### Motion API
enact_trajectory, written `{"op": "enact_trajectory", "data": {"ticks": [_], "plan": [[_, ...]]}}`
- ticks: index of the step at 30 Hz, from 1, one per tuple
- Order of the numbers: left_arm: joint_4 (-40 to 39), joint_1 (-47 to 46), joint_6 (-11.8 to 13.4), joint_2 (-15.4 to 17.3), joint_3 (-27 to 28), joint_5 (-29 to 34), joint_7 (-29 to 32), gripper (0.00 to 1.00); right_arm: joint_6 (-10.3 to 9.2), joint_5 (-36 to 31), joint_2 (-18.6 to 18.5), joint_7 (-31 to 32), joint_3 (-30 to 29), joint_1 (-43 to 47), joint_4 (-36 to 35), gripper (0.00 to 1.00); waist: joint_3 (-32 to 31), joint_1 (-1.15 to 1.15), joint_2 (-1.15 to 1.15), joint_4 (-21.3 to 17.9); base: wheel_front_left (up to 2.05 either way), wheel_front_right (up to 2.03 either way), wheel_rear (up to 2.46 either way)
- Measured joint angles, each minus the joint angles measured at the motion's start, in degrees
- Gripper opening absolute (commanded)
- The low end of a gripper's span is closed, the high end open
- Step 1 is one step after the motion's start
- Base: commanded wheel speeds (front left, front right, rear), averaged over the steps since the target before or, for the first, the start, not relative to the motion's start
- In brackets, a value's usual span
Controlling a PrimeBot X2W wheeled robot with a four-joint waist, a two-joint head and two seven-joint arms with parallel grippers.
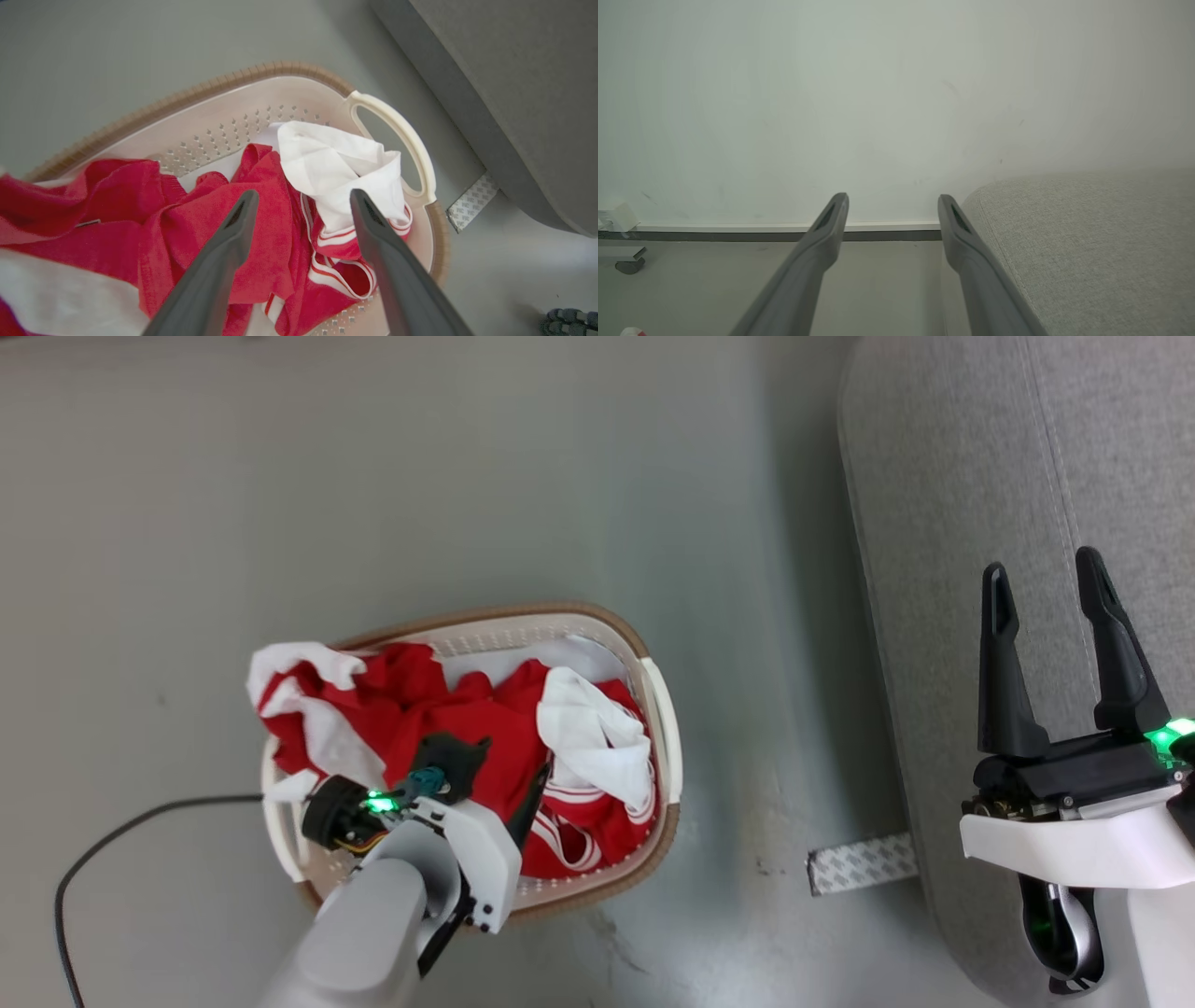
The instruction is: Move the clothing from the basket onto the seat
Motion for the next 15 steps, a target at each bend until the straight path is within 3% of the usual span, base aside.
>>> {"op": "enact_trajectory", "data": {"ticks": [5, 15], "plan": [[7.0, -2.6, 0.3, 0.8, -1.8, 1.1, 4.3, 1.0, 0.0, 1.1, 0.0, 0.0, 0.6, -0.8, -1.0, 1.0, 3.8, -0.01, 0.0, -1.9, 0.0, 0.0, 0.0], [13.7, -9.5, 2.1, 3.5, -3.4, 3.2, 4.6, 1.0, 0.0, 3.0, 0.0, 0.0, 1.1, -2.7, -3.0, 1.0, 10.4, -0.01, 0.0, -4.8, 0.0, 0.0, 0.0]]}}
